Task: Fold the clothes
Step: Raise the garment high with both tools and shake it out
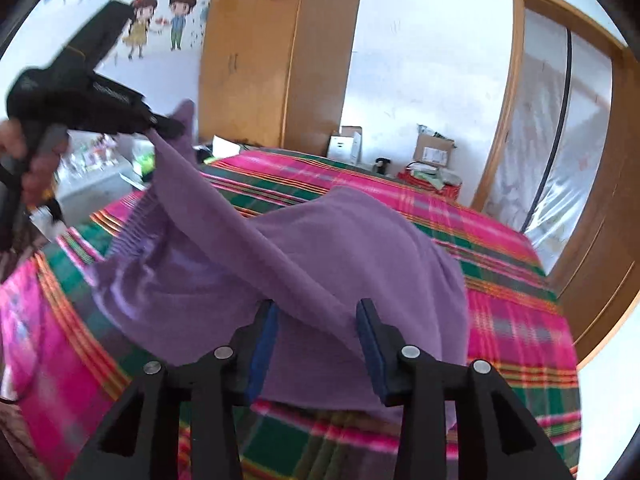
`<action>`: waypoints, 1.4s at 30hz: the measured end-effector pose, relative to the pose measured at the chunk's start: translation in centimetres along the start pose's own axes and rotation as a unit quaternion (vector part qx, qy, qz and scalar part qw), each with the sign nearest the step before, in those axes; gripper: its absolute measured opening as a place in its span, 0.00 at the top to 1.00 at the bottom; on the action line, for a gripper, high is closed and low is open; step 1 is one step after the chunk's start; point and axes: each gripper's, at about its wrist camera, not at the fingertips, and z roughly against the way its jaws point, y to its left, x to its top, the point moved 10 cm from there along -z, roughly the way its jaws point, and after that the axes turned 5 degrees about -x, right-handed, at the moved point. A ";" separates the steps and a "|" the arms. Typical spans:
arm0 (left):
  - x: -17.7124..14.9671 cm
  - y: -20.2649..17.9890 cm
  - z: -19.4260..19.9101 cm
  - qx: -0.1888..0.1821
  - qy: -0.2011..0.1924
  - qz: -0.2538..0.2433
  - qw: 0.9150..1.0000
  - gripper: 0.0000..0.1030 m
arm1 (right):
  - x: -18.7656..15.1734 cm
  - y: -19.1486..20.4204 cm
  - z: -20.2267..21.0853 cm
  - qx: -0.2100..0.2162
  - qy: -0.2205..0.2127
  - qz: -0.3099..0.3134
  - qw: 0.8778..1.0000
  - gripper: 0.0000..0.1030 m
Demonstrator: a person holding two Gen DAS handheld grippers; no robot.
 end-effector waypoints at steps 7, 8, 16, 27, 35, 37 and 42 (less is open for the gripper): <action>0.6 2.1 0.6 0.005 -0.011 0.011 1.000 0.93 | -0.7 -2.6 -2.4 -0.054 0.040 0.013 0.998 0.59; 0.7 2.3 0.5 0.005 -0.011 0.013 1.000 0.93 | -0.8 -3.0 -2.7 -0.062 0.046 0.012 0.997 0.59; 2.0 4.0 0.8 -0.005 -0.025 0.038 0.999 0.93 | -0.8 -7.7 -3.1 -0.100 0.059 -0.100 0.988 0.81; 3.9 3.5 1.9 -0.024 -0.047 0.032 0.998 0.93 | 7.0 -10.0 3.1 -0.178 -0.057 -0.097 0.977 0.97; 6.5 2.7 4.1 -0.030 -0.082 0.024 0.996 0.93 | 15.0 -10.3 7.9 -0.235 -0.141 -0.055 0.960 0.97; 7.2 2.3 4.8 -0.031 -0.091 0.021 0.995 0.93 | 16.5 -10.2 8.7 -0.249 -0.154 -0.046 0.955 0.97; 8.8 1.6 6.4 -0.040 -0.114 0.017 0.993 0.93 | 19.7 -9.5 11.6 -0.286 -0.199 -0.020 0.937 0.97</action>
